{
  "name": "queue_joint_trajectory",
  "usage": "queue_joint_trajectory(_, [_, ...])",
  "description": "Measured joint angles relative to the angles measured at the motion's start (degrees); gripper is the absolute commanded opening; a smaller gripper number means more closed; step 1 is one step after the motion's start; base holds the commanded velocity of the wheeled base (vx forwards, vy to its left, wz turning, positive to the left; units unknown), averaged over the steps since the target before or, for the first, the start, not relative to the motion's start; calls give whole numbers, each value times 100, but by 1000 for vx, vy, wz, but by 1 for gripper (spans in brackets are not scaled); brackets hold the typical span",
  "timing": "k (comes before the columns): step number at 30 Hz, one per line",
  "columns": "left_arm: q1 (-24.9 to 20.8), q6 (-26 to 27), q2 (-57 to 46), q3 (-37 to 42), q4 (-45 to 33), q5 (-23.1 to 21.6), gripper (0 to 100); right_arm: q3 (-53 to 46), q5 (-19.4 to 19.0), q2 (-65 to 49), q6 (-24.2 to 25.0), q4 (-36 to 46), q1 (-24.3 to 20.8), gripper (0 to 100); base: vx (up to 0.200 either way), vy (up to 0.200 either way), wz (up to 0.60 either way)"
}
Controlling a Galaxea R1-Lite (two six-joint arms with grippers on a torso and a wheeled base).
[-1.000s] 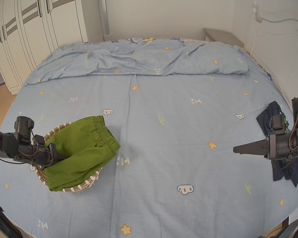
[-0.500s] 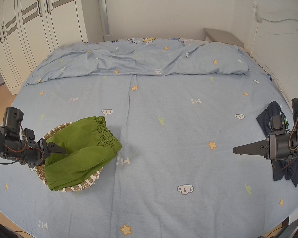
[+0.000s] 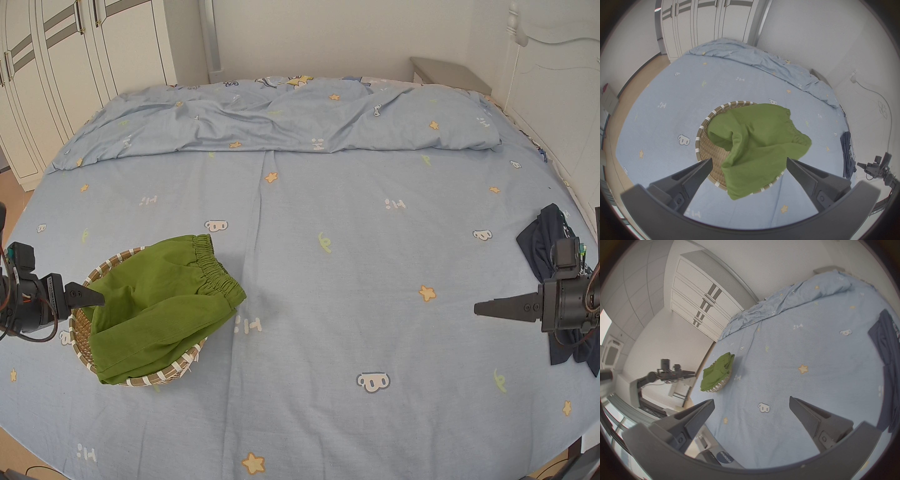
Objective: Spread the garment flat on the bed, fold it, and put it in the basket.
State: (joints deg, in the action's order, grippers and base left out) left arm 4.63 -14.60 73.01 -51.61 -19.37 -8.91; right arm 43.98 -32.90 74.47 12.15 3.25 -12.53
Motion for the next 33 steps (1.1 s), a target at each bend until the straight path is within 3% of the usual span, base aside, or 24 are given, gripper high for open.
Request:
queue_joint_trajectory(8, [-827, -389, -1570, 418, -575, 596, 100, -1139, 931, -1050, -549, -279, -223, 100, 0, 0, 0])
queue_joint_trajectory(13, [-1045, -527, -2798, 694, -1275, 840, 100, -1882, 1448, -2111, -679, -195, -295, 100, 0, 0, 0])
queue_joint_trajectory(18, [-925, -597, -3941, 892, -2011, 951, 100, -2395, 1749, -3294, -740, 312, -297, 100, 0, 0, 0])
queue_joint_trajectory(25, [-556, -630, -5281, 1386, -2543, 1006, 100, -2673, 1942, -4948, -778, 1615, -17, 100, 0, 0, 0])
queue_joint_trajectory(33, [-358, -625, -6345, 2527, -2132, 1091, 100, -2990, 2015, -6186, -857, 1883, 680, 100, 0, 0, 0])
